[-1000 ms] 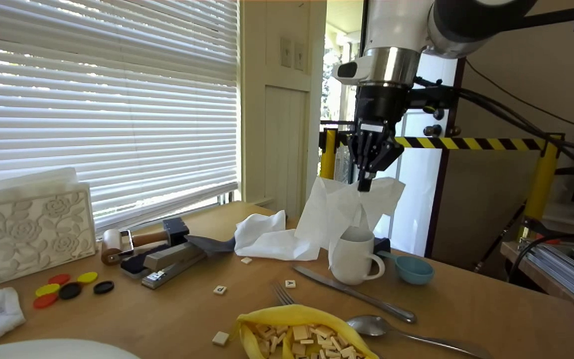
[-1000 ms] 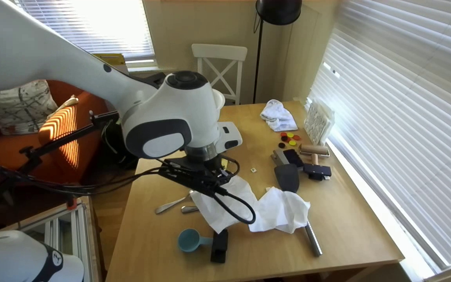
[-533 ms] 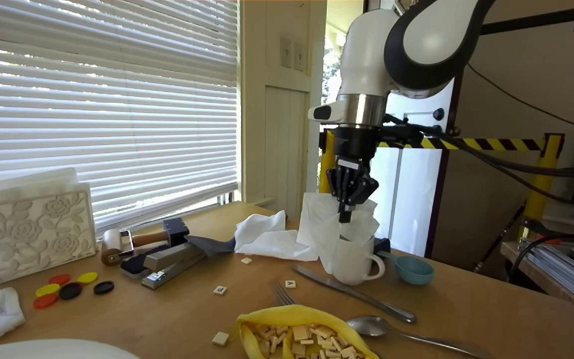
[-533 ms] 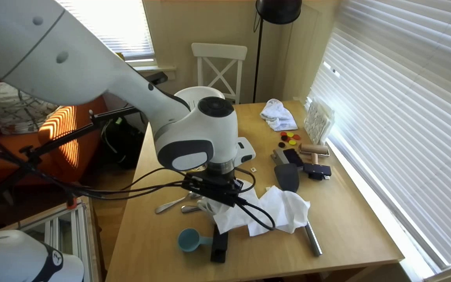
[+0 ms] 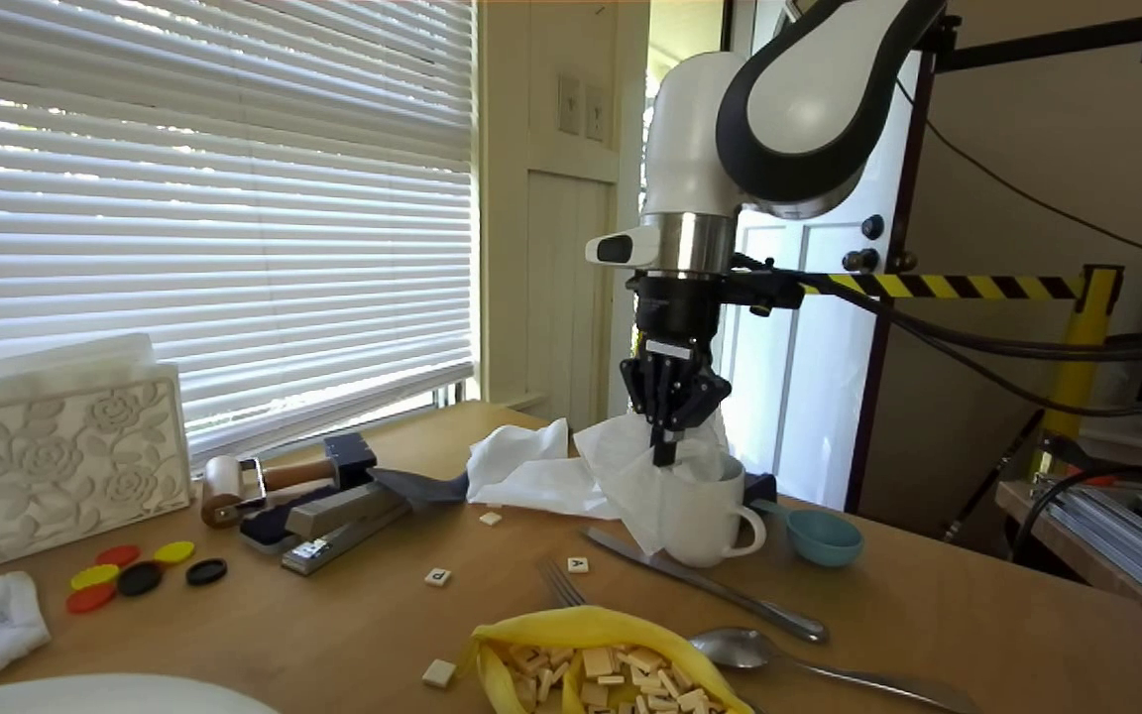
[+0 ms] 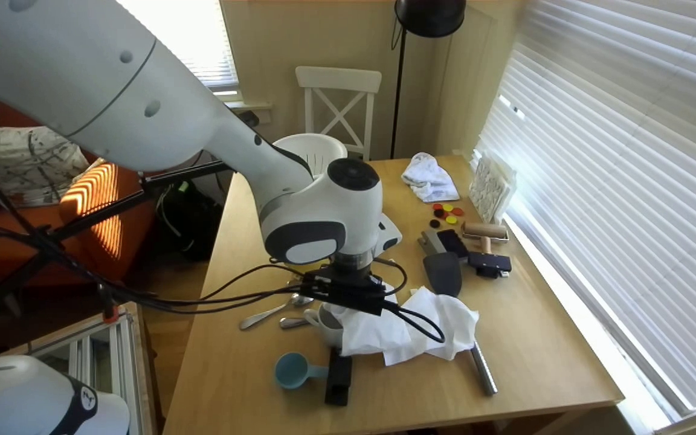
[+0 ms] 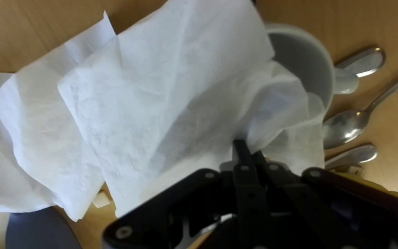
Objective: Pick up the paper towel, wipe the rim of the mug and put the paper towel down
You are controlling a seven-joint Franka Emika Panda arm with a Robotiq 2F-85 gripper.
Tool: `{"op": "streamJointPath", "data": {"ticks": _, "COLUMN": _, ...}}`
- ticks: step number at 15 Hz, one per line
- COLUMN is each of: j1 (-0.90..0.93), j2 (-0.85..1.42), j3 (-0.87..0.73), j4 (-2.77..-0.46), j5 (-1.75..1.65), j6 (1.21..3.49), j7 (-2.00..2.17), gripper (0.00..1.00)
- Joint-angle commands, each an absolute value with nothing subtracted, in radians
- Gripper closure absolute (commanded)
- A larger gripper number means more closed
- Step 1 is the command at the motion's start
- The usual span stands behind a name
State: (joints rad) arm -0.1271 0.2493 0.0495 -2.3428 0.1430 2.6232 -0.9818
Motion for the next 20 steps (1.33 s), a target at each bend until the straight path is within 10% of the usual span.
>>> {"op": "streamJointPath", "data": {"ticks": 1, "j1": -0.171, "j2": 0.245, "j3": 0.098, "j4": -2.320, "j5": 0.185, "j6": 2.500, "j7": -1.156, "gripper": 1.00}}
{"op": "streamJointPath", "data": {"ticks": 20, "j1": -0.142, "j2": 0.240, "j3": -0.027, "j4": -2.305, "j5": 0.091, "j6": 2.411, "j7": -1.023, "gripper": 1.00}}
